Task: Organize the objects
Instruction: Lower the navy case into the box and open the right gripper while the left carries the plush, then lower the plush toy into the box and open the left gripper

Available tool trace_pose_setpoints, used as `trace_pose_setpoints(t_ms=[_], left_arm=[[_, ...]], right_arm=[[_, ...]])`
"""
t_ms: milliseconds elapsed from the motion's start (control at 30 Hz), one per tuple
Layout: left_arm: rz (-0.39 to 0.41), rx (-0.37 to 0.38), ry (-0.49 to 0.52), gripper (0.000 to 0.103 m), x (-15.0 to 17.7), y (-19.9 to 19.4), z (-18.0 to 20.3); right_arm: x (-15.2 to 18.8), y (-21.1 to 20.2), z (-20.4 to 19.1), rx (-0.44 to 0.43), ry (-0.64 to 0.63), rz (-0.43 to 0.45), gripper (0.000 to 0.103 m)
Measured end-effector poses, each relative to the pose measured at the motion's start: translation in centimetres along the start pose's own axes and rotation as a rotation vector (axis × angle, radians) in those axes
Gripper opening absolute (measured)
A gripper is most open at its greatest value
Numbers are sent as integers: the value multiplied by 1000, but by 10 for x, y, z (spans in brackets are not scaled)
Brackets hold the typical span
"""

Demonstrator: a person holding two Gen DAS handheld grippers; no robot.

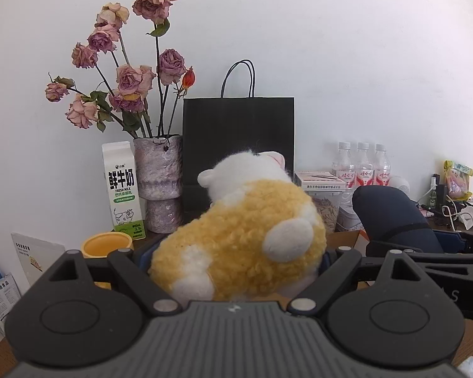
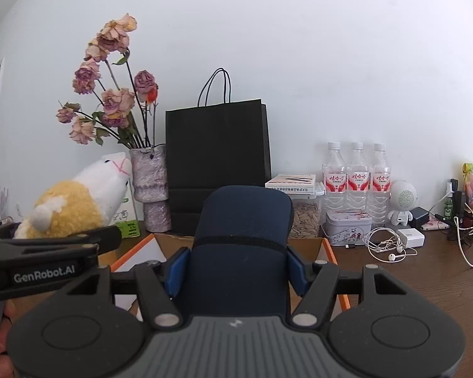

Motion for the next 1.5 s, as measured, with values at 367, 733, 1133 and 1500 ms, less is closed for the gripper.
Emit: trace_pose_setpoints(t_ms=[367, 733, 1133, 1500], left_arm=[[-70, 10, 43, 89, 4, 70, 10], [-153, 0, 35, 103, 22, 95, 6], [-179, 3, -2, 103, 21, 92, 0], [-152, 22, -74, 103, 13, 74, -9]], right_arm=[[13, 79, 20, 71, 14, -126, 63], [26, 99, 35, 165, 50, -197, 91], [25, 95, 34, 146, 57, -205, 91], [13, 76, 30, 122, 65, -162, 94]])
Point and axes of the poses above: each gripper's, at about its wrist camera, not at the fingertips, and y roughly the way its jaws point, z to its right, x to its underside, the point moved 3 cm from there along y, roughly the way its jaws point, and after that the axes turned 4 degrees about y, right-handed, at the moved point
